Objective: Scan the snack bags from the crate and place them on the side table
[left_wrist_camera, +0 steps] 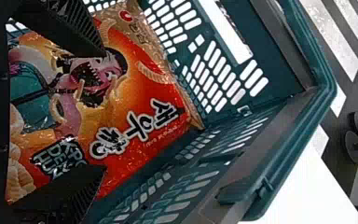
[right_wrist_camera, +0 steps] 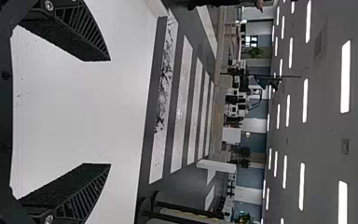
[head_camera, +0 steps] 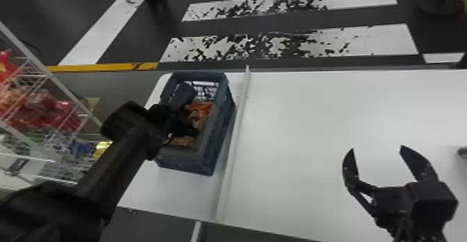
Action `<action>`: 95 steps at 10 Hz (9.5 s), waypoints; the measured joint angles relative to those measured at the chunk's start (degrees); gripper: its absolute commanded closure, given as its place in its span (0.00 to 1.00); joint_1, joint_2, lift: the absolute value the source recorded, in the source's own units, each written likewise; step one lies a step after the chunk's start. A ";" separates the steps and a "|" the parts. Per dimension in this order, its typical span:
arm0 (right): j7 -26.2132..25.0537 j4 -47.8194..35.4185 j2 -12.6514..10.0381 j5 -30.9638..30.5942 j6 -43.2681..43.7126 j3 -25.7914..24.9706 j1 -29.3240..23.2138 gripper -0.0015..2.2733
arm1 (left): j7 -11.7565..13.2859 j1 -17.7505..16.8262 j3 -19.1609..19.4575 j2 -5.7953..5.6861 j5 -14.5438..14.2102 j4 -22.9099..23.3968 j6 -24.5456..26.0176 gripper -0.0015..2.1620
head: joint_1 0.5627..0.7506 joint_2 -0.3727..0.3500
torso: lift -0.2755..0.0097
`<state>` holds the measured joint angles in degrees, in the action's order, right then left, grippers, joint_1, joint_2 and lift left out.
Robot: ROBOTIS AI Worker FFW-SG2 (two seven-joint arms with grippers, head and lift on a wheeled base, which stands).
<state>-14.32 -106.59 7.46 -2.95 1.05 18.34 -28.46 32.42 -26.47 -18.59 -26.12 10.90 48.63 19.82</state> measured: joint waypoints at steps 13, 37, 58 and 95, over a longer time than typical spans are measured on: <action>0.35 -2.78 -0.20 -1.19 -4.06 1.14 -0.52 0.04 | 1.68 2.09 2.34 -1.56 -2.60 2.34 -4.18 0.99 | 0.70 0.93 | 0.79; 0.34 -1.52 -0.69 -0.92 -8.04 1.78 2.91 0.04 | 14.38 8.40 27.01 -6.61 -46.99 12.15 20.34 0.99 | 0.70 0.97 | 0.79; -2.38 -3.93 -1.11 -1.14 -8.57 -1.21 1.49 0.04 | 5.97 23.28 16.12 7.78 -54.28 45.14 27.08 0.99 | 0.70 0.48 | 0.79; 5.20 2.70 -4.97 38.75 -51.11 -14.70 22.39 0.05 | -28.56 51.43 15.98 5.97 -29.02 61.88 -23.20 0.02 | 0.70 0.73 | 0.79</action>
<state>-9.12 -103.89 2.49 35.80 -50.06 3.64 -6.07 3.86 24.96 -2.61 -20.15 -18.12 110.51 -3.38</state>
